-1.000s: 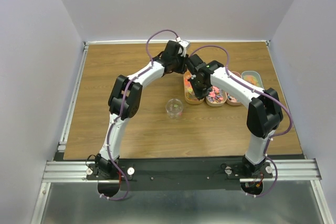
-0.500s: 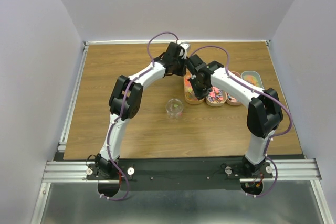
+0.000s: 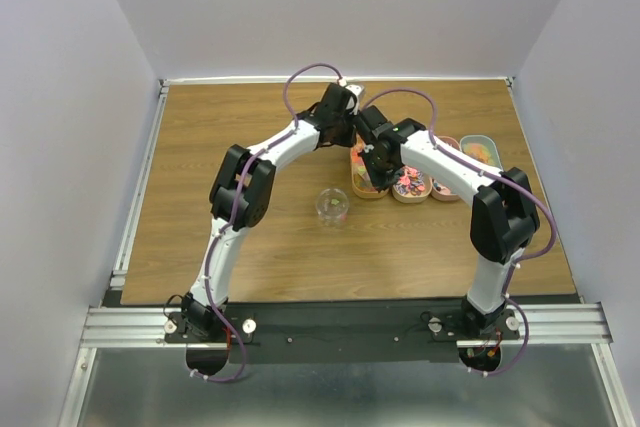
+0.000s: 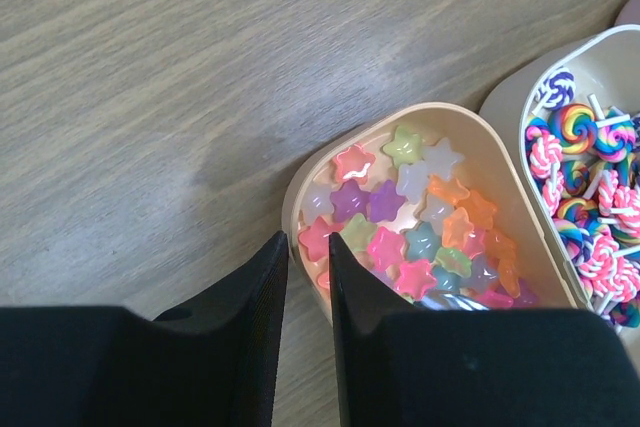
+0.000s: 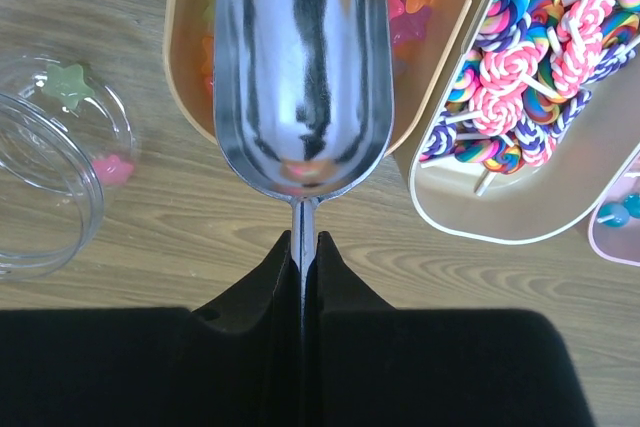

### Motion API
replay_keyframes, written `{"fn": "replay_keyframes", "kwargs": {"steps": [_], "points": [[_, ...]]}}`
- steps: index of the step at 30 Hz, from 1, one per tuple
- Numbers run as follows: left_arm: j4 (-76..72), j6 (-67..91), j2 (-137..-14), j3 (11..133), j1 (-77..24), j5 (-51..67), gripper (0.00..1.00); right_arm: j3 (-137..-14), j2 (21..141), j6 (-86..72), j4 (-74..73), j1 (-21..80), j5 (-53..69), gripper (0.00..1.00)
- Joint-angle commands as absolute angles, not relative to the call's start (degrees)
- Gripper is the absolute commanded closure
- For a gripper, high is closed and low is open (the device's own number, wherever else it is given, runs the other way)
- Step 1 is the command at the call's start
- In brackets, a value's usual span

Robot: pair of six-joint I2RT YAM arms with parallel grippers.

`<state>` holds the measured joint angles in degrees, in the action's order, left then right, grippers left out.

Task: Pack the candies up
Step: Scoop the fake candies from the storage box.

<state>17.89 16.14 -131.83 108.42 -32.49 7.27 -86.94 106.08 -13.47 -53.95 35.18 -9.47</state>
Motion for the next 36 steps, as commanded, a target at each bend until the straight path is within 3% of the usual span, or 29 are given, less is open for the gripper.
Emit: {"fn": "replay_keyframes", "kwargs": {"steps": [1, 11, 15, 17, 36], "points": [[19.34, 18.63, -132.80, 109.51, -33.22, 2.82, 0.69, -85.34, 105.38, -13.97, -53.53, 35.42, -10.02, 0.99], [20.39, 18.89, -134.12, 110.48, -34.19, 1.32, 0.71, -84.55, 105.21, -14.41, -52.65, 35.42, -10.20, 0.99], [20.57, 19.33, -134.38, 110.57, -34.37, 0.79, 0.94, -84.11, 105.38, -14.50, -52.12, 35.33, -10.11, 0.99], [20.65, 19.51, -134.30, 110.57, -34.37, 0.62, 1.00, -84.02, 105.47, -14.50, -52.03, 35.42, -10.46, 0.99], [20.57, 31.80, -130.96, 107.23, -34.80, -2.99, 1.00, -81.65, 108.19, -20.74, -47.82, 35.42, -17.05, 0.99]]}}
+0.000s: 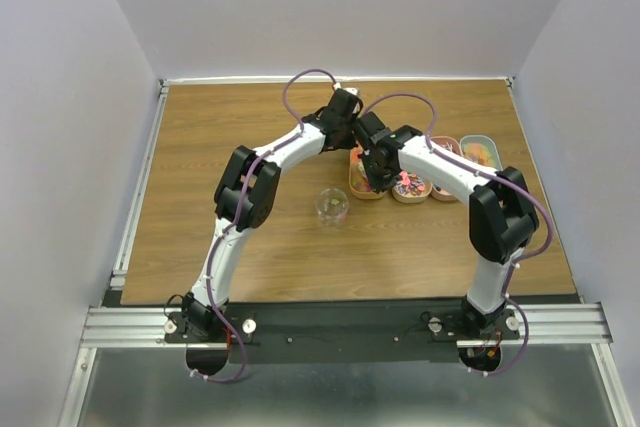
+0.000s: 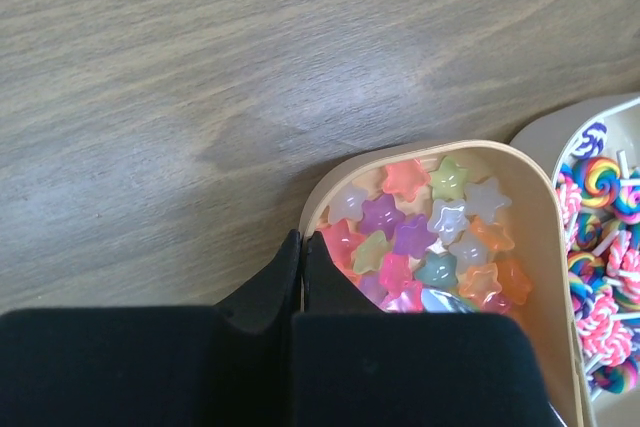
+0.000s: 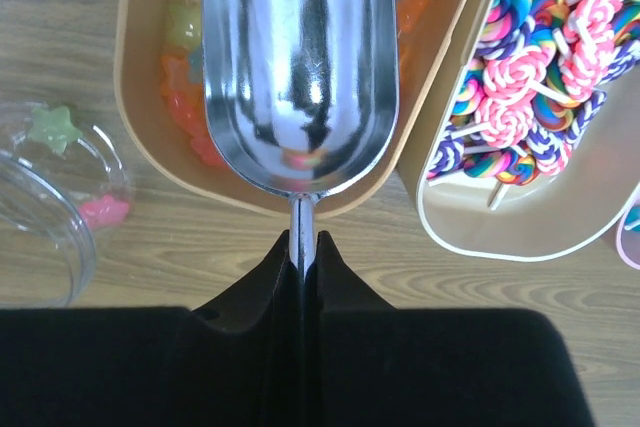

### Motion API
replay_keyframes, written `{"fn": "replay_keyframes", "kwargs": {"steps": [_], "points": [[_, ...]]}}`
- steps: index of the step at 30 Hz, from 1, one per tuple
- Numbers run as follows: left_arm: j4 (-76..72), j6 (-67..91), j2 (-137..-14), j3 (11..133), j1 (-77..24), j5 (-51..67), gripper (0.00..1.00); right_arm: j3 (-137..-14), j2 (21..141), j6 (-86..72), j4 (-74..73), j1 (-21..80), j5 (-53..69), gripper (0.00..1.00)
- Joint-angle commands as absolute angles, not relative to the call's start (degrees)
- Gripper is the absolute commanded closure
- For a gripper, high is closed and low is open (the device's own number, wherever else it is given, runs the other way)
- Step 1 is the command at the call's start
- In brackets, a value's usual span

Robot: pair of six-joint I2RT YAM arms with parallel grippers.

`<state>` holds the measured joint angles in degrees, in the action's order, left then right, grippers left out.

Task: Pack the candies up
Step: Scoop the fake candies from the storage box.

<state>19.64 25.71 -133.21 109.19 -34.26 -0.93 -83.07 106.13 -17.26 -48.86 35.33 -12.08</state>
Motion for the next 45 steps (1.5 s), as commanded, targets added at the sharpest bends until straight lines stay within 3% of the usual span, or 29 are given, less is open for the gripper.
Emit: {"fn": "replay_keyframes", "kwargs": {"steps": [1, 24, 33, 45], "points": [[20.39, 32.43, -130.70, 106.88, -34.89, -4.29, 1.00, -81.65, 108.54, -21.18, -47.64, 35.42, -17.49, 0.99], [14.94, 35.68, -124.54, 99.58, -36.91, -10.99, 1.00, -75.51, 112.68, -22.67, -29.11, 35.42, -21.62, 0.99], [14.33, 35.68, -123.58, 97.74, -37.27, -11.25, 1.00, -67.77, 108.37, -21.10, -15.40, 35.42, -24.16, 0.99], [15.29, 36.65, -124.63, 99.84, -36.91, -13.01, 1.00, -60.30, 100.90, -17.84, -10.37, 35.42, -22.68, 0.99]]}}
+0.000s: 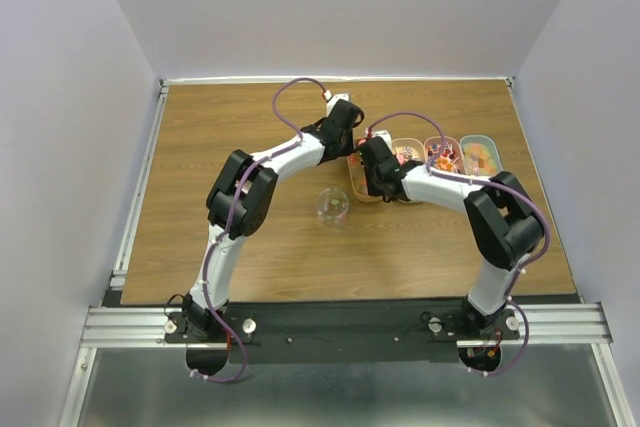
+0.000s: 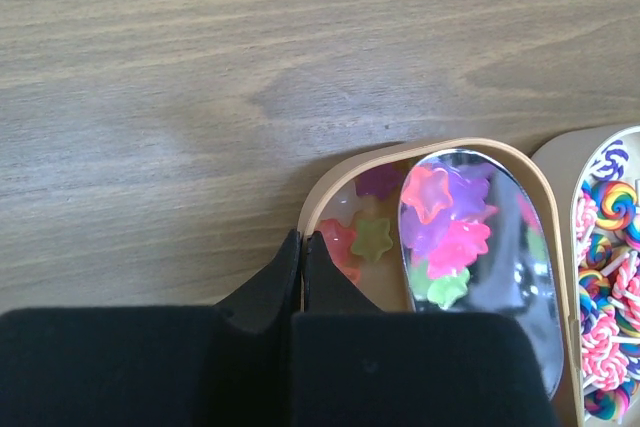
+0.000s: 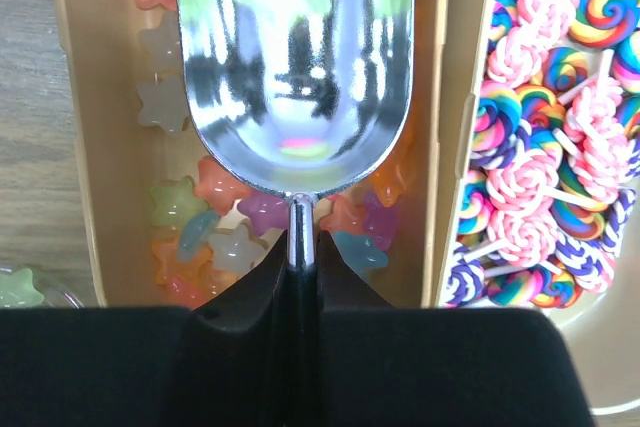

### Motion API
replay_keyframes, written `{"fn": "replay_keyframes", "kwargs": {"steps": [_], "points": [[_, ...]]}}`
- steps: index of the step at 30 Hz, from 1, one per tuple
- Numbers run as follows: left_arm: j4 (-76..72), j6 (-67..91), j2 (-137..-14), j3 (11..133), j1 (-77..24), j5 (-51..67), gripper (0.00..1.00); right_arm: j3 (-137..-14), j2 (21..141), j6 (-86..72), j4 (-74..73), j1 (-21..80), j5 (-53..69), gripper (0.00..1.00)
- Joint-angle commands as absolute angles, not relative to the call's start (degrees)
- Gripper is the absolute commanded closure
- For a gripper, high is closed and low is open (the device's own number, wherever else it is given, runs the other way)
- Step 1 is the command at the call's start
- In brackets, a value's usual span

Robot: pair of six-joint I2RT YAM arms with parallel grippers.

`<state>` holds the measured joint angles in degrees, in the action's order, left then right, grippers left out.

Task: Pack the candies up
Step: Scoop the fake candies from the storage box.

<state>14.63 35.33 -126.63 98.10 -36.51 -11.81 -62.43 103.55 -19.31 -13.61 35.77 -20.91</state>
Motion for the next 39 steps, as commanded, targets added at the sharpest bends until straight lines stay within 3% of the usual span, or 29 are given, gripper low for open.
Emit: {"fn": "replay_keyframes", "kwargs": {"steps": [1, 7, 17, 23, 32, 39], "points": [[15.82, 36.74, -124.72, 100.10, -36.91, -13.27, 1.00, -60.03, 100.03, -17.32, -10.20, 35.42, -22.50, 0.99], [16.35, 37.18, -124.63, 101.07, -36.74, -13.89, 0.99, -58.98, 97.12, -15.83, -9.58, 35.42, -21.71, 0.99], [16.17, 37.62, -123.58, 102.04, -36.56, -13.18, 0.83, -58.10, 93.96, -13.80, -9.49, 35.42, -20.92, 0.99], [15.29, 37.71, -122.34, 102.30, -36.56, -12.83, 0.66, -57.22, 91.67, -13.27, -9.58, 35.42, -21.18, 0.99], [15.38, 37.53, -119.54, 101.52, -35.16, -12.22, 0.62, -54.94, 87.37, -11.25, -9.58, 35.42, -19.07, 0.99], [11.96, 37.00, -110.15, 93.80, -30.94, -11.78, 0.61, -53.96, 79.72, -7.21, -12.65, 35.51, -14.86, 0.99]]}}
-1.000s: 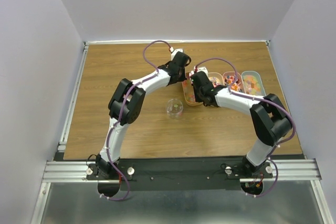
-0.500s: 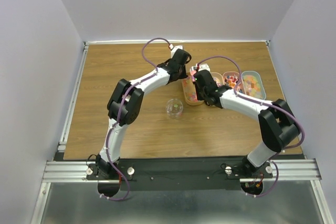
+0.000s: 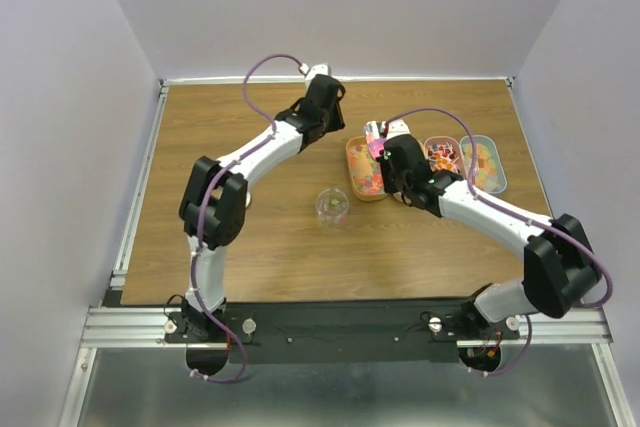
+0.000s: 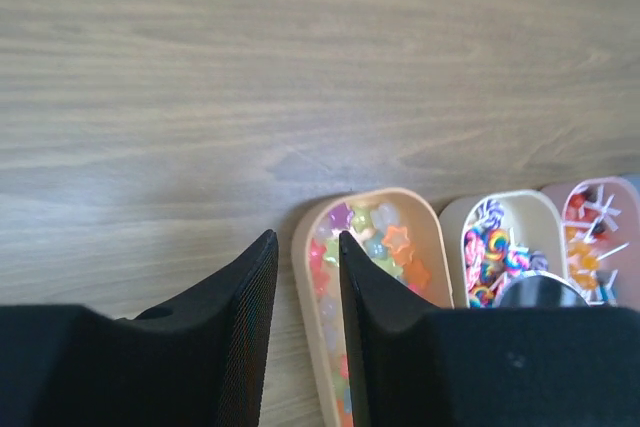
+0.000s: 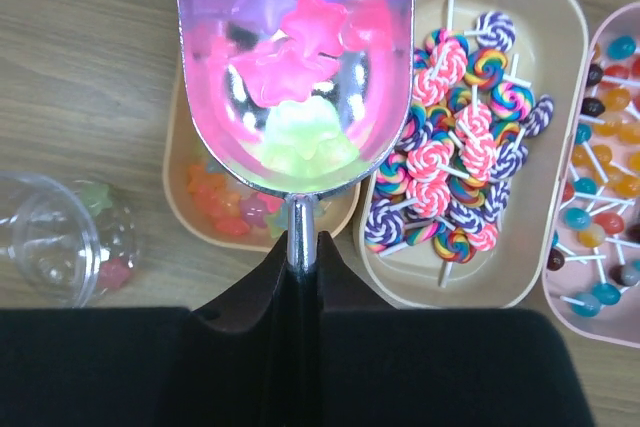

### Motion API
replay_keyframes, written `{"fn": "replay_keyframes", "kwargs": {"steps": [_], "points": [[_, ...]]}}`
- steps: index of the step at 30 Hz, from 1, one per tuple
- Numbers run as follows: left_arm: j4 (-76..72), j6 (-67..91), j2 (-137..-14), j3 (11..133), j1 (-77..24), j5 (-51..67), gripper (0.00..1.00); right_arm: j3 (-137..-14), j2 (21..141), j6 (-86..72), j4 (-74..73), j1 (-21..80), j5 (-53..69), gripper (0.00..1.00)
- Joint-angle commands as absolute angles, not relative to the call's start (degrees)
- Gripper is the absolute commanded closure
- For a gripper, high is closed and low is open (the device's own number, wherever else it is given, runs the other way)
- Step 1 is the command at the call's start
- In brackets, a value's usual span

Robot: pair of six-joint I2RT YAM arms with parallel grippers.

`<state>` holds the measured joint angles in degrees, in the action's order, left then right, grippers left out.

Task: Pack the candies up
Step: Scoop the fake candies from the storage box, then place the fake candies in the packing bottle.

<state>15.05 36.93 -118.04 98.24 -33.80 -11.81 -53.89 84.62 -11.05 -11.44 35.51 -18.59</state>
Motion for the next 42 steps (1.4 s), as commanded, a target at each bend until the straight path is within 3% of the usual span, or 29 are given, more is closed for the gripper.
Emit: {"fn": "replay_keyframes", "kwargs": {"steps": [1, 14, 16, 22, 30, 35, 42], "points": [[11.17, 36.57, -109.17, 92.82, -30.33, -11.86, 0.61, -54.23, 78.67, -6.51, -14.66, 35.51, -13.55, 0.99], [1.15, 28.48, -86.68, 69.89, -26.28, -12.65, 0.60, -58.62, 73.48, -2.02, -32.16, 39.19, -0.88, 0.99], [0.35, 27.07, -82.19, 65.76, -26.28, -13.62, 0.54, -59.24, 73.74, -2.46, -35.05, 42.09, -0.44, 0.99], [-2.11, 23.47, -72.26, 57.31, -26.02, -17.49, 0.53, -60.29, 74.79, -5.97, -40.60, 48.25, -0.26, 0.99], [-3.78, 20.48, -60.40, 47.30, -25.66, -22.06, 0.33, -62.84, 78.92, -9.14, -46.75, 51.94, 1.49, 0.99], [-5.80, 18.90, -55.03, 42.11, -25.49, -24.78, 0.09, -64.68, 81.38, -9.32, -48.87, 52.12, 2.28, 0.99], [-6.59, 17.75, -51.24, 37.01, -25.49, -26.10, 0.04, -67.49, 84.72, -8.61, -51.50, 52.21, 0.62, 0.99]]}}
